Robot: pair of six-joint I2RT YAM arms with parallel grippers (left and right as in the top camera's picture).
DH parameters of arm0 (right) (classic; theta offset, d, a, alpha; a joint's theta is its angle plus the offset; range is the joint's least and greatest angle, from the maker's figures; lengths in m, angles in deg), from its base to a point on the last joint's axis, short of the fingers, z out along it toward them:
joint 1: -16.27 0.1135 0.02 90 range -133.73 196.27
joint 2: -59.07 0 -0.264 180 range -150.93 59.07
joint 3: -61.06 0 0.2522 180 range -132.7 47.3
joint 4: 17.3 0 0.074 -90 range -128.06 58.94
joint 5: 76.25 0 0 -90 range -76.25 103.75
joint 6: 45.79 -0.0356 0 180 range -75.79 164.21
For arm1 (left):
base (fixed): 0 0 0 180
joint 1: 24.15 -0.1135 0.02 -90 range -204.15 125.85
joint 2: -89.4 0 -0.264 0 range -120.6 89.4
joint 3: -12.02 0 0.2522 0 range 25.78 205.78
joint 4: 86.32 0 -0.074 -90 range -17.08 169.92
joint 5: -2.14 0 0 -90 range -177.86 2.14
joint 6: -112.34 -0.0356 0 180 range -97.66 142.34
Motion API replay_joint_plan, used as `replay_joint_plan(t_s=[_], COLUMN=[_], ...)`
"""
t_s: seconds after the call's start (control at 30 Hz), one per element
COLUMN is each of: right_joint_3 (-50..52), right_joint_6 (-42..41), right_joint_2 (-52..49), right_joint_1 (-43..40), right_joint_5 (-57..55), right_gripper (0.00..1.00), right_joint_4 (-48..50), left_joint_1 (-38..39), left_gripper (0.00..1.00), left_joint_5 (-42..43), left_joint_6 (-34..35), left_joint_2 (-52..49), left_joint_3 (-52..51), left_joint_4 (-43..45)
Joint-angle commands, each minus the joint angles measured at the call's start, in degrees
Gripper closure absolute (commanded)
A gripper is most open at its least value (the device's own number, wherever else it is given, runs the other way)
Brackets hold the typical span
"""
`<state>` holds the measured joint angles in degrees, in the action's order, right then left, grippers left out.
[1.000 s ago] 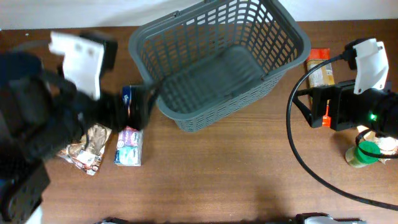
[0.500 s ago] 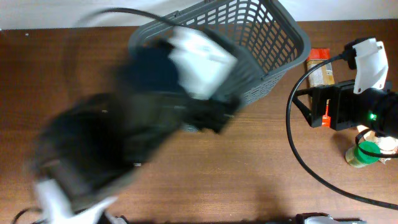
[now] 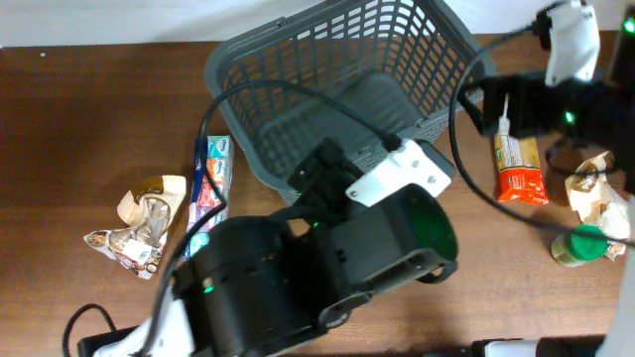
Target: Pack container
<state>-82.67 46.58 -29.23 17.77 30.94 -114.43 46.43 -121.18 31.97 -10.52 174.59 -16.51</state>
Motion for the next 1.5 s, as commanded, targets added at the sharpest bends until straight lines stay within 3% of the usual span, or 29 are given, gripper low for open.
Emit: replay_joint_plan(t_s=[0.0,0.2,0.37,0.57,0.73,0.9,0.93,0.97,1.03,1.17,1.27,1.3,1.47], right_joint_3=[-0.61,-0.61,-0.61,-0.59,-0.59,-0.59,-0.59,-0.59,-0.59,-0.59,-0.59,-0.59,-0.37], right_joint_6=[0.63,0.63,0.61,0.63,0.66,0.63,0.63,0.63,0.61,0.59,-0.35,-0.98,-2.32], right_joint_2=[-2.56,-9.27,-12.66,-14.05,-14.95,-16.15,-16.35,-16.48,-16.72,-16.98,-17.03,-17.03,-17.81], right_joint_1=[0.37,0.37,0.37,0.37,0.37,0.37,0.37,0.37,0.42,0.42,0.42,0.42,0.42], right_joint_5=[-1.95,-1.14,-1.14,-1.07,1.33,1.9,1.88,1.9,1.9,1.88,1.68,1.62,-0.07], right_gripper=[0.01,0.01,0.01,0.01,0.01,0.01,0.03,0.13,0.44,0.69,0.96,0.96,0.96], right_joint_4=[2.99,7.54,6.97,8.0,8.59,8.2,7.93,7.69,7.13,6.71,6.69,6.71,6.88], left_joint_1=[0.15,-0.92,-7.8,-19.39,-23.93,-22.51,-21.99,-21.4,-20.46,-19.82,-19.82,-19.82,-19.82], left_gripper=[0.0,0.01,0.0,0.0,0.01,0.01,0.0,0.01,0.25,0.62,0.92,0.98,0.98], left_joint_5=[6.01,4.04,2.8,17.2,30.53,32.37,32.35,32.37,32.37,32.28,32.26,32.24,28.11], left_joint_6=[4.98,4.96,5.68,5.81,5.81,8.17,8.92,9.55,10.78,12.26,14.73,15.3,18.91], left_joint_2=[2.51,2.6,2.6,2.6,2.6,2.56,2.56,2.56,2.56,2.56,2.56,2.56,2.51], left_joint_3=[-0.13,-1.51,-5.51,-11.39,-16.9,-24.65,-26.27,-27.56,-29.7,-30.56,-30.6,-30.6,-30.62], left_joint_4=[-0.26,-0.26,-0.26,-0.26,0.33,3.15,3.98,4.63,5.97,6.16,5.9,5.73,5.7])
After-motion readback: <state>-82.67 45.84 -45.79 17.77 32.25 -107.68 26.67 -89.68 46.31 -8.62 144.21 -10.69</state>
